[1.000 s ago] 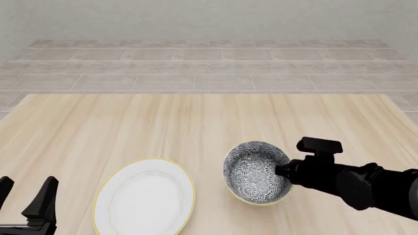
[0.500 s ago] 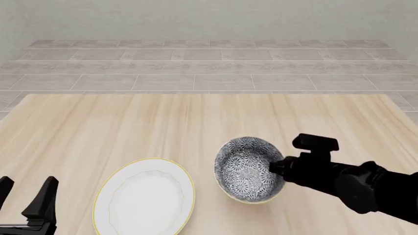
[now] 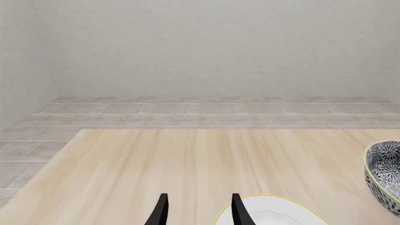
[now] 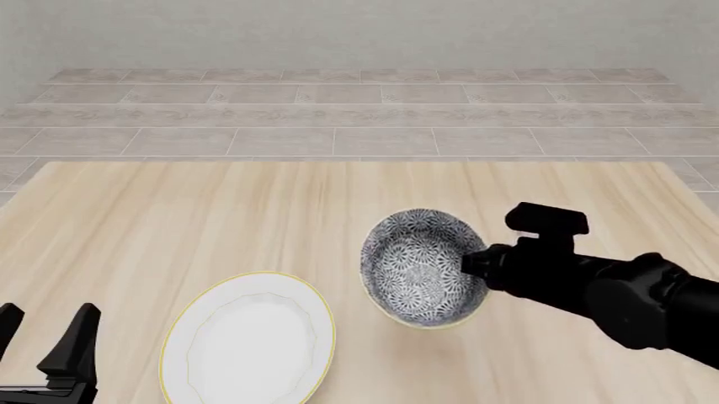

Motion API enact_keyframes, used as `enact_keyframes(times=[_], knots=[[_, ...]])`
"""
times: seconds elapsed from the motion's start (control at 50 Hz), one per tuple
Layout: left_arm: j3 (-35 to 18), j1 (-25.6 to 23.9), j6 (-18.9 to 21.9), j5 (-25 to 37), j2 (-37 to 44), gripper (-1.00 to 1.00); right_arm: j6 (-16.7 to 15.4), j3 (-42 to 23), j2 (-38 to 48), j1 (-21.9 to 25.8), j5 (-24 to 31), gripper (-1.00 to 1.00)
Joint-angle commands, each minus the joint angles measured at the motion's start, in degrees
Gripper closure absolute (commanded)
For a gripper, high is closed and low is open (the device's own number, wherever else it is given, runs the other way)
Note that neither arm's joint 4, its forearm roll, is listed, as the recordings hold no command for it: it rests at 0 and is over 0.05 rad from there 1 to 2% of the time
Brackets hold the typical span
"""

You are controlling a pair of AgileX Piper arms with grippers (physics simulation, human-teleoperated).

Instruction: Put the bowl on the plate.

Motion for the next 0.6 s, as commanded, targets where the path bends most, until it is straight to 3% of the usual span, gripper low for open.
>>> enact_keyframes(times=[0.02,0.6], knots=[[0.0,0.0,0.0,0.0,0.0,-1.0,-1.2,-5.1,-1.3,1.3,4.2,1.0],[0.0,0.0,0.0,0.0,0.0,-1.0,-2.3,-15.0,1.6,6.8,9.8,1.0]])
